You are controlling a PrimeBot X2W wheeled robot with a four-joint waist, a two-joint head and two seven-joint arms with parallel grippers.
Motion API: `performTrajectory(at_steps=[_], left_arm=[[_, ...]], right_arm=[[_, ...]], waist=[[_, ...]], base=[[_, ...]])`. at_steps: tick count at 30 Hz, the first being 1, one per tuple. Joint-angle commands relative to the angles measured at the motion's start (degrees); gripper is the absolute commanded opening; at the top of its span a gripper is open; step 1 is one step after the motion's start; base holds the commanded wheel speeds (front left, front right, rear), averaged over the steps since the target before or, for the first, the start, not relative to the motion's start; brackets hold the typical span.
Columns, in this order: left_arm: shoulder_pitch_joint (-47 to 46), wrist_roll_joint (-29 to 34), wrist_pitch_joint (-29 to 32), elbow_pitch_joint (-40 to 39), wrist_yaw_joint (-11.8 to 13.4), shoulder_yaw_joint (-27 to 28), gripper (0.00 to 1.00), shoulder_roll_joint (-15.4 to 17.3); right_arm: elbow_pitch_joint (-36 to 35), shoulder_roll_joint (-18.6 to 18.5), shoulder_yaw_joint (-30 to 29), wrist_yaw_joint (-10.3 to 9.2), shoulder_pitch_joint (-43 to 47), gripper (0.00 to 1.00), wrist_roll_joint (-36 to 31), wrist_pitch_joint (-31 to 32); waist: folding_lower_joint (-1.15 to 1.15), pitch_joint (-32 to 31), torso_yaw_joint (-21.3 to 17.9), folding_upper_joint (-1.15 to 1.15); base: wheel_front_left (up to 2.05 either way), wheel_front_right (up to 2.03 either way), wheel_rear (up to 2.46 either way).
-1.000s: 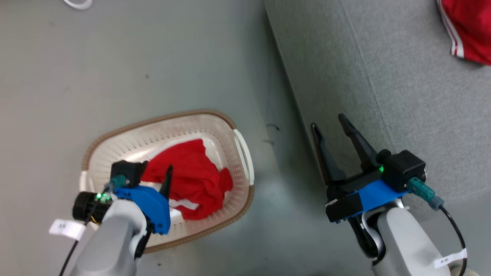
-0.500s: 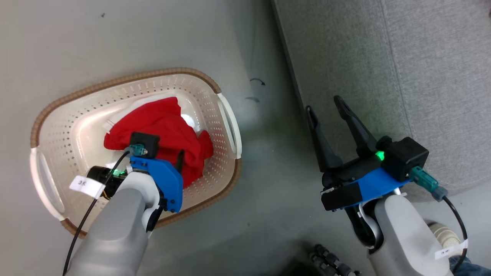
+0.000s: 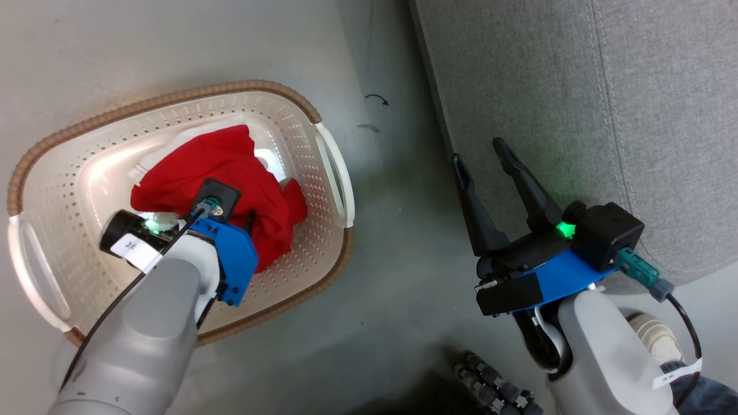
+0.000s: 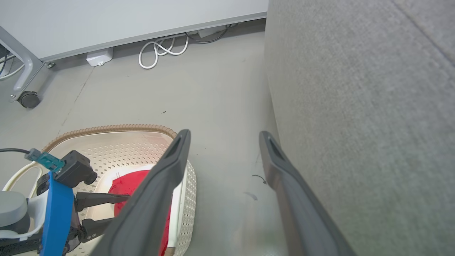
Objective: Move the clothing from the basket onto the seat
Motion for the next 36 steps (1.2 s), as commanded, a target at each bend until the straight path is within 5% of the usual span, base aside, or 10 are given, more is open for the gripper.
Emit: performTrajectory(at_steps=[1, 20, 21, 23, 36], left_arm=[[-1.4, 0.9, -0.6, 0.4, 0.1, -0.6, 1.0, 1.0], [-7.7, 7.4, -0.9, 5.3, 3.7, -8.1, 1.0, 1.9], [-7.8, 7.1, -1.2, 5.5, 3.4, -8.0, 0.77, 1.8], [-8.0, 6.4, -1.7, 5.7, 3.0, -7.7, 0.0, 1.6], [-8.2, 3.4, -3.1, 7.6, 1.4, -7.2, 0.0, 0.4]], right_arm=[[-0.4, 0.1, 0.2, 0.03, -0.6, 1.0, 0.4, -0.2], [-1.3, 0.1, 0.8, 0.03, 0.0, 1.0, 1.9, -0.2], [-1.3, 0.1, 0.9, 0.03, 0.0, 1.0, 1.9, -0.2], [-1.2, 0.1, 1.1, 0.03, -0.2, 1.0, 2.0, -0.2], [-0.4, 0.1, 1.1, 0.03, -1.3, 1.0, 1.8, -0.2]], waist=[[-0.01, 0.5, -0.3, 0.0], [-0.01, 3.2, -1.2, 0.0], [-0.01, 3.3, -1.1, 0.0], [-0.01, 3.3, -1.1, 0.0], [-0.01, 1.9, -0.6, 0.0]], base=[[0.0, 0.0, 0.0], [0.0, 0.0, 0.0], [0.0, 0.0, 0.0], [0.0, 0.0, 0.0], [0.0, 0.0, 0.0]])
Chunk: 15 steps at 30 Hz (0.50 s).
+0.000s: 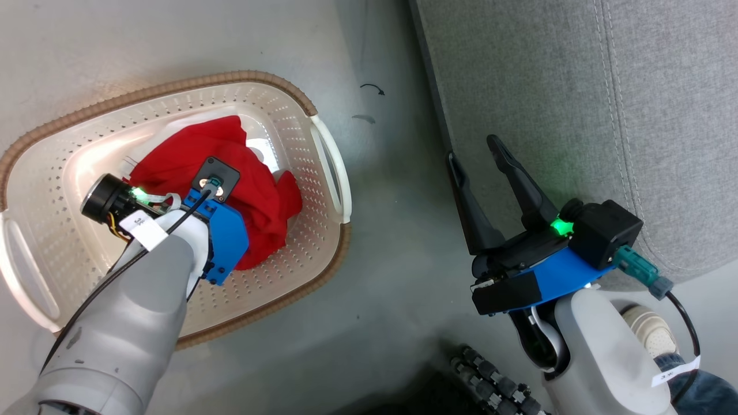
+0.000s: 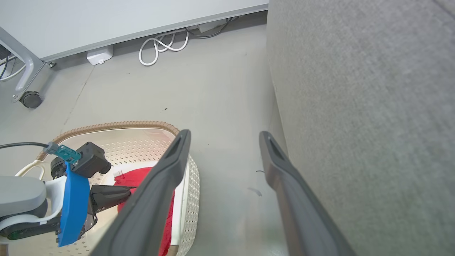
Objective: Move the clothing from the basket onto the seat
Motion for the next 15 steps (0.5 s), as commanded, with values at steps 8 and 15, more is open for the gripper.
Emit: performTrajectory(at_steps=[8, 15], left_arm=[[1.3, -3.9, -3.6, 0.5, -0.9, 1.6, 0.0, -2.8], [4.1, -5.8, -7.1, 0.4, -1.5, 1.9, 0.0, -5.3]], right_arm=[[1.3, 0.1, -0.6, 0.02, -1.1, 1.0, -1.3, -0.2], [2.8, 0.0, -1.7, 0.03, -0.5, 1.0, -3.3, -0.2]], waist=[[0.0, -4.4, 2.3, 0.0], [0.0, -10.9, 5.3, 0.0]], base=[[0.0, 0.0, 0.0], [0.0, 0.0, 0.0]])
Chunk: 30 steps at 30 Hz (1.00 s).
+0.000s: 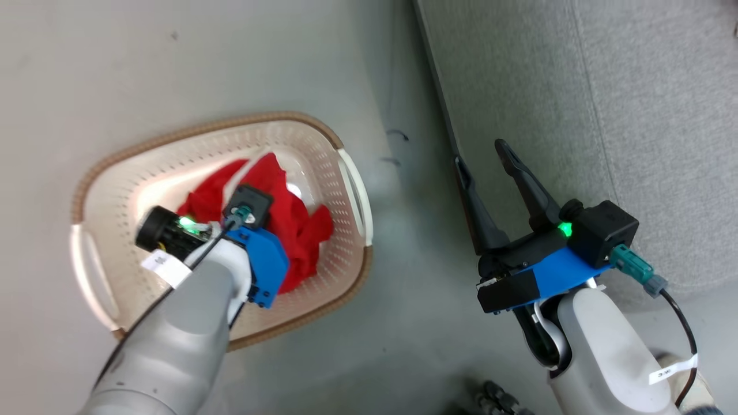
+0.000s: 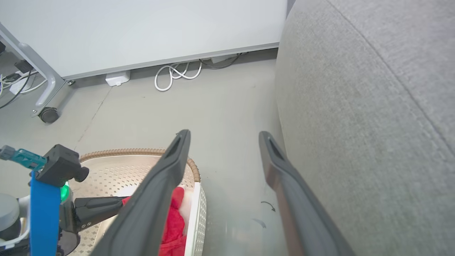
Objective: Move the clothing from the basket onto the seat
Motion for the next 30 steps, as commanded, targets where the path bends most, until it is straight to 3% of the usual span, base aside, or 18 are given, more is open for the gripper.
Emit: performTrajectory(at_steps=[1, 15, 30], left_arm=[[0.6, -0.3, -0.8, -0.3, -0.3, 0.0, 0.0, -0.5], [7.6, -5.0, -5.5, -6.4, -1.2, -2.0, 0.0, -3.0], [7.6, -13.4, -5.2, -21.2, -1.2, -8.2, 0.0, -3.2]], right_arm=[[0.3, 0.0, -0.3, 0.03, 0.0, 1.0, -0.5, -0.2], [6.8, 0.0, -2.2, 0.03, 5.5, 1.0, -3.6, -0.1], [7.4, 0.0, -4.4, 0.03, 12.0, 1.0, -5.0, 3.0]], waist=[[0.0, -3.8, 2.4, 0.0], [0.0, -22.3, 8.7, 0.0], [0.0, -34.3, 13.3, 0.0]], base=[[0.0, 0.0, 0.0], [0.0, 0.0, 0.0], [0.0, 0.0, 0.0]])
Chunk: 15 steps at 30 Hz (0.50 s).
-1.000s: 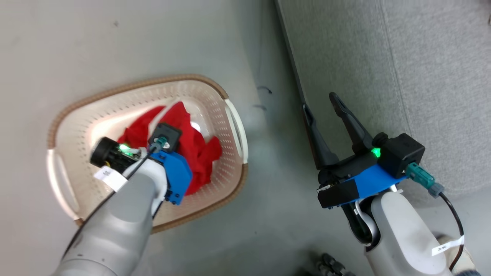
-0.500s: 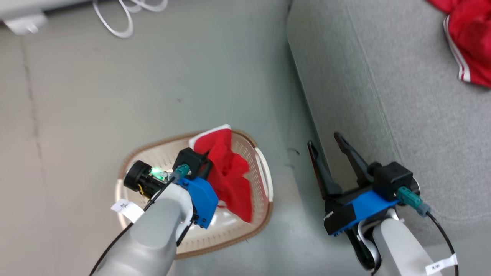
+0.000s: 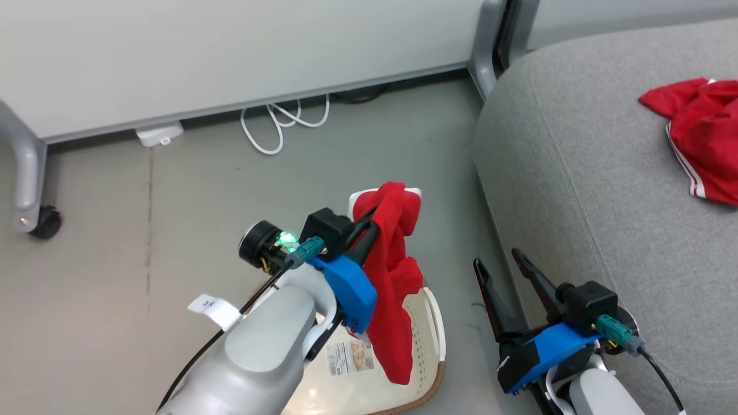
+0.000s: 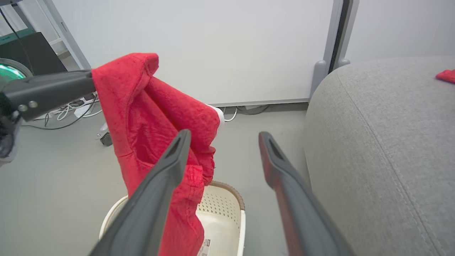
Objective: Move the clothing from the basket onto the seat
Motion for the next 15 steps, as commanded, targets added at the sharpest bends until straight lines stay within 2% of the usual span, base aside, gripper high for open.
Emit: performTrajectory(at_steps=[1, 15], left_arm=[[-1.3, -0.6, 0.2, -0.9, -0.4, -0.5, 0.0, 0.0], [-7.6, -8.3, 4.4, -8.7, 1.4, -5.6, 0.0, 0.0]], right_arm=[[-0.3, -0.1, -0.1, 0.03, 0.8, 1.0, -0.2, 0.2], [-1.7, -0.1, 0.7, 0.03, 4.1, 1.0, -0.5, 2.7]], waist=[[0.01, -1.9, 1.1, -0.01], [0.01, -7.7, 3.1, -0.01]], base=[[0.0, 0.0, 0.0], [0.0, 0.0, 0.0]])
